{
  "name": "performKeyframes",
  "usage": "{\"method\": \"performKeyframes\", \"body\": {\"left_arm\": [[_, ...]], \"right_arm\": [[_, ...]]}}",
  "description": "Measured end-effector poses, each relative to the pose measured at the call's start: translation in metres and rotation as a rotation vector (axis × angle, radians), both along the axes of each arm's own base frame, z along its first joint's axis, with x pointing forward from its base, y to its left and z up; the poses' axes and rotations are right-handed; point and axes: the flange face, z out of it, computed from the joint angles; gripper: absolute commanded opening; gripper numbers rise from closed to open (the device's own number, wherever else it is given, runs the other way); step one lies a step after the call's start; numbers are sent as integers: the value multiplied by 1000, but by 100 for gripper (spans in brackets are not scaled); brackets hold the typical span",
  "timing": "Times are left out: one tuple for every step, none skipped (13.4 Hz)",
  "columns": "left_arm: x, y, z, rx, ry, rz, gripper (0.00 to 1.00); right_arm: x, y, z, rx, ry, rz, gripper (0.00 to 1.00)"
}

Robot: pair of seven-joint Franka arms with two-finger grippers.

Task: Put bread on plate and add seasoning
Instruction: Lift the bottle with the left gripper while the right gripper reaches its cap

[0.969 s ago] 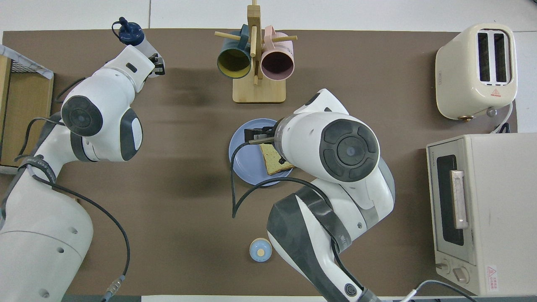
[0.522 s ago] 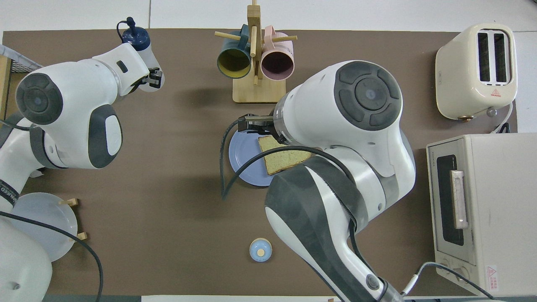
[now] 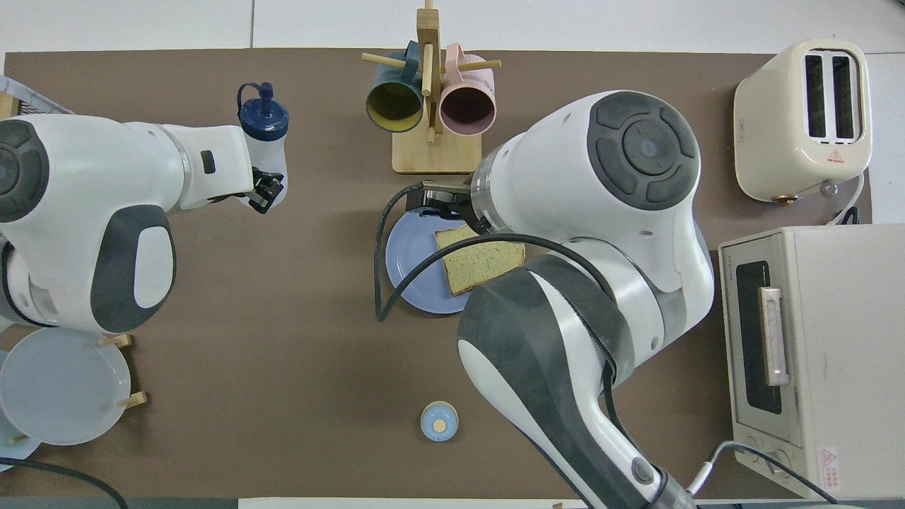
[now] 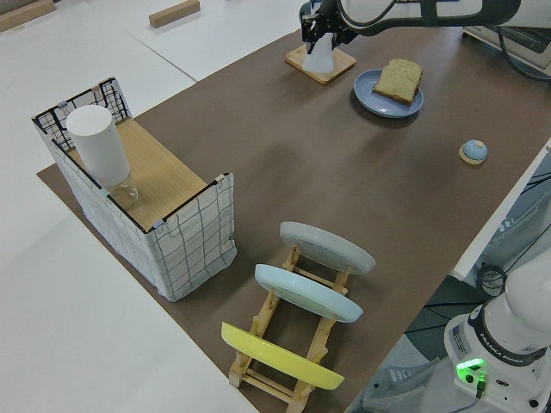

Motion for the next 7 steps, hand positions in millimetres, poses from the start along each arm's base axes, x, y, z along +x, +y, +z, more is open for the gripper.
{"method": "performKeyframes", "body": {"left_arm": [[-11, -2, 4, 3, 7, -48, 0], [-21, -5, 5, 10, 20, -106, 0], [-31, -7, 5, 21, 42, -166, 0], [-41, -10, 5, 34, 69, -237, 0], [-48, -11, 6, 47, 93, -305, 0], [-54, -11, 8, 57, 111, -365, 0], [-59, -11, 9, 66, 124, -423, 0]], "right_arm": [[-1, -3, 7, 9, -5, -4, 100], [-3, -7, 16, 30, -3, -14, 100], [-5, -10, 24, 58, 8, -31, 100], [-8, -12, 33, 101, 28, -66, 97], [-11, -14, 43, 148, 47, -101, 88], [-14, -16, 53, 182, 57, -124, 79], [-18, -16, 61, 203, 58, -136, 75]]}}
